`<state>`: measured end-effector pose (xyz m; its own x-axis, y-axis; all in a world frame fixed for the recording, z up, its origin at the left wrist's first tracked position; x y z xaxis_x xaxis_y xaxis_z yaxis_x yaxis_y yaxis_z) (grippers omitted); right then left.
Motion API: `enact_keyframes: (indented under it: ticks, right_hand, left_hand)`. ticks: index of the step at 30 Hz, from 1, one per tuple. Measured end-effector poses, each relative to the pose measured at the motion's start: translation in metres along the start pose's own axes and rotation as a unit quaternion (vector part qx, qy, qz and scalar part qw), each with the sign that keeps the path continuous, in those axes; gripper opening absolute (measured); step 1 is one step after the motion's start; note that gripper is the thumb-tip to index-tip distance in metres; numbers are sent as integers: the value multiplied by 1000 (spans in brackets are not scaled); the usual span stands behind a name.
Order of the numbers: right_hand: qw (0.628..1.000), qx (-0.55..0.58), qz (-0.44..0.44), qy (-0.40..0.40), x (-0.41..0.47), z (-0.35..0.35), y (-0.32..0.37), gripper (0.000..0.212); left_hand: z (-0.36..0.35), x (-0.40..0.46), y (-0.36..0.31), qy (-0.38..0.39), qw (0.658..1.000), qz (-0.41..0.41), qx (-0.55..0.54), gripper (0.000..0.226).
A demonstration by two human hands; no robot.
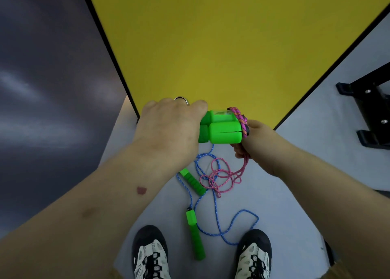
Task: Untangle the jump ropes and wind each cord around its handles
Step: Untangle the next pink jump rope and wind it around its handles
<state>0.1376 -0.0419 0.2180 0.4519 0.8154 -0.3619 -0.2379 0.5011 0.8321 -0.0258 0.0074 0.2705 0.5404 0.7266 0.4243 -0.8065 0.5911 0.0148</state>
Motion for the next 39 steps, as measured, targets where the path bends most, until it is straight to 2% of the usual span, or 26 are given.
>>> enact_keyframes:
  ticks: [2, 6, 10, 17, 19, 22, 24, 29, 32, 36, 39]
  right_hand:
    - [998, -56, 28, -26, -4, -2, -4, 31]
    - [982, -172, 78, -16, -20, -8, -1, 32]
    - [931, -313, 185, 20, -42, -17, 13, 23]
    - [885, -399, 240, 6, -57, 4, 56, 17]
    - [902, -367, 230, 3, -60, 12, 72, 13]
    - [957, -221, 187, 13, -52, 20, 84, 10]
    - [975, -148, 168, 10, -38, 25, 85, 12]
    - [973, -114, 198, -5, -5, 32, 82, 2]
    - [978, -69, 195, 1, 8, 30, 76, 8]
    - [992, 65, 112, 11, 21, 26, 61, 21]
    - [991, 124, 33, 37, 24, 18, 44, 23]
  left_hand:
    - [-2, -1, 1, 1, 1000, 9, 3, 37]
    - [-4, -2, 3, -11, 999, 34, 6, 43]
    - [-7, -4, 2, -15, 998, 55, 20, 42]
    - [-8, -3, 6, -12, 997, 68, 21, 42]
    - [-9, -4, 5, -5, 998, 63, 23, 41]
    - [-10, -6, 1, 13, 999, 47, 21, 40]
    - [-9, -6, -2, 14, 999, 33, 15, 42]
    - [-1, -3, -9, -7, 1000, 7, 13, 49]
    - [5, -1, -8, -24, 1000, 6, 13, 46]
    - [9, 1, -5, -39, 999, 3, 14, 44]
    - [11, 1, -8, -53, 999, -13, 0, 43]
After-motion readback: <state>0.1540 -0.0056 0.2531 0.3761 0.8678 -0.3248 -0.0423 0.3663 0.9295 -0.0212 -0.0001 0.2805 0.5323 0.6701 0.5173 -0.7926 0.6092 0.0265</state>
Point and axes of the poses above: each hand's wrist, its own x-axis towards the middle knuckle, its own z-axis out of the back of the hand, y = z × x, the point moved 5 cm from there along x, towards the middle knuckle, and after that the axes turned 15 degrees about -y, right-handed, at the moved point
